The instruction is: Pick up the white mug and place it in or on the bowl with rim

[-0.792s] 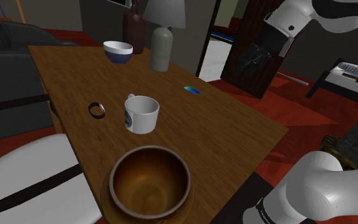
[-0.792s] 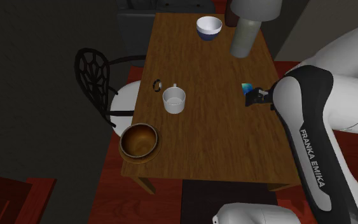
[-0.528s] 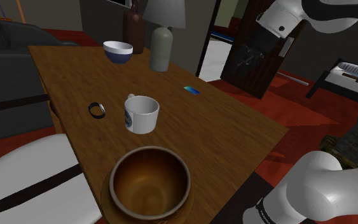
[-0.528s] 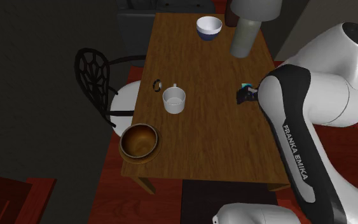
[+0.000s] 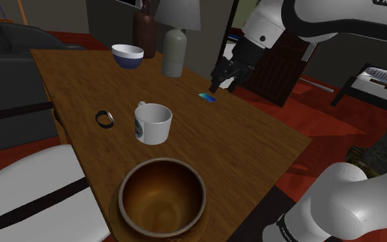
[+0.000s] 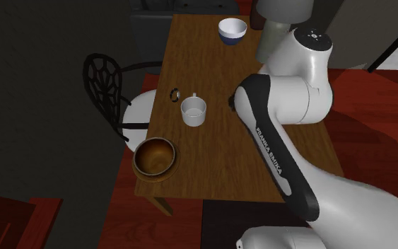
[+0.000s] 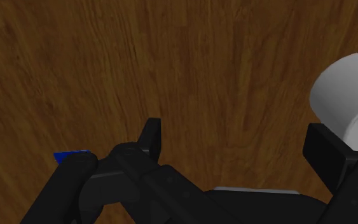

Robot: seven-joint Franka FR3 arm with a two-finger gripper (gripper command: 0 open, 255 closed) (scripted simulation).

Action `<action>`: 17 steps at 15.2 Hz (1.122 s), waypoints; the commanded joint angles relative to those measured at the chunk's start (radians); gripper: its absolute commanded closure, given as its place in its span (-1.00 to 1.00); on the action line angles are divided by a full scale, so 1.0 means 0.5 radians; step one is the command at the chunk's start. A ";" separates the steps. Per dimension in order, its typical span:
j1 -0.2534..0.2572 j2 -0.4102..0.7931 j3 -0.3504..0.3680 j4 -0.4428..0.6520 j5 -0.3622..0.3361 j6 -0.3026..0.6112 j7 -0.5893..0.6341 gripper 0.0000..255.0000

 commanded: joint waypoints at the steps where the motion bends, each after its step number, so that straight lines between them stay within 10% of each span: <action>1: 0.011 0.072 0.083 0.027 0.008 0.042 0.084 -1.00; 17: 0.018 0.742 0.569 0.257 -0.135 0.427 0.598 -1.00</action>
